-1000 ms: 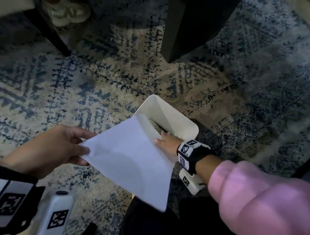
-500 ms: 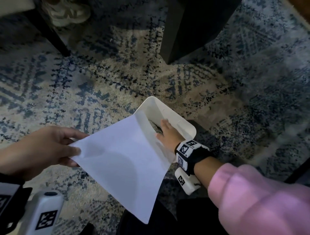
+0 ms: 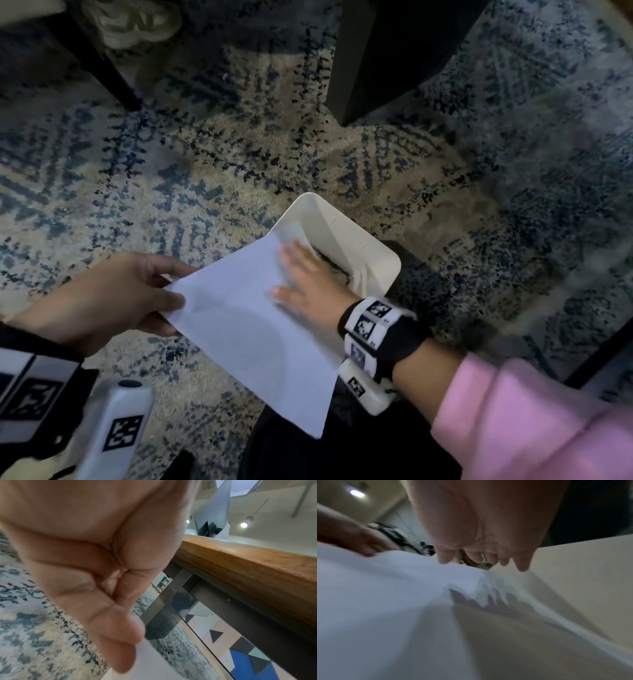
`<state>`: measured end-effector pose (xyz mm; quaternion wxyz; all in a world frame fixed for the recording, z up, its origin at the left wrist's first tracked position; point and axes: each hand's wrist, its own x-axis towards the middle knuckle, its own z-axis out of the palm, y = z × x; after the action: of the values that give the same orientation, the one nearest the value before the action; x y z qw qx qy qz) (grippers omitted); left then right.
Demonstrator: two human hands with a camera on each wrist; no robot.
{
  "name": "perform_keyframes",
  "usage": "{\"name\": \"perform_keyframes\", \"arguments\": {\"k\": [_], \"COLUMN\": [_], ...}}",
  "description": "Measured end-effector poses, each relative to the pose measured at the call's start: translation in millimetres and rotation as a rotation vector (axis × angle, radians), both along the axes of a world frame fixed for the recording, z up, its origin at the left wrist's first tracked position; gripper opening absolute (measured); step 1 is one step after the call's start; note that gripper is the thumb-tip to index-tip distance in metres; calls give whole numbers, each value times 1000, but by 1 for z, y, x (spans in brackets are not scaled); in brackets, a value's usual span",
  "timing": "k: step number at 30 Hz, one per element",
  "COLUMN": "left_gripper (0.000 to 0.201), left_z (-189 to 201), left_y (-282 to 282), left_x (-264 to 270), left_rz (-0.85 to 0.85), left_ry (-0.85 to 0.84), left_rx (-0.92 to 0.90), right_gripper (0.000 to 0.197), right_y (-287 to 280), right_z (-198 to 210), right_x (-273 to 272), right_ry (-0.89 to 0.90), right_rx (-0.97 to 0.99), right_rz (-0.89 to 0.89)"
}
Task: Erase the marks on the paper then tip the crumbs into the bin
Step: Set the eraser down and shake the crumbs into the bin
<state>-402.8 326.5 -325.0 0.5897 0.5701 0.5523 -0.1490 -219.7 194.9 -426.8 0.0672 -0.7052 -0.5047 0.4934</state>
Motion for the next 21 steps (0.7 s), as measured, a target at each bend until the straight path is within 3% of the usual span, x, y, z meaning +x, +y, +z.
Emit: {"name": "perform_keyframes", "arguments": {"k": [2,5,7,10,12,14,17,19,21], "left_gripper": [30,29,33,31,28,25,25,26,29], "left_z": [-2,-2,-2,1,2,1,-3,-4,-3], "left_y": [-3,-5,-3,1,2,0,-4,-3,0], "left_x": [6,9,7,3,3,6,12,10,4], "left_rz": [-1,12,30,51,51,53,48,54,64], "left_ry": [11,10,2,-1,8,10,-6,-16,-24], "left_rx": [28,56,58,43,41,39,29,23,7], "right_gripper": [73,71,70,70,71,73,67,64,60], "right_y": [0,-14,-30,-49,-54,-51,-43,-46,-54], "right_z": [18,18,4,-12,-5,16,46,36,9], "right_x": [-30,-47,-36,-6,1,-13,-52,-55,-34], "right_ry": [132,248,198,-51,-88,55,288,331,264], "right_rx": [124,106,-16,-242,-190,-10,170,137,-48], "right_rz": [141,239,235,73,-71,-47,181,187,72]}}
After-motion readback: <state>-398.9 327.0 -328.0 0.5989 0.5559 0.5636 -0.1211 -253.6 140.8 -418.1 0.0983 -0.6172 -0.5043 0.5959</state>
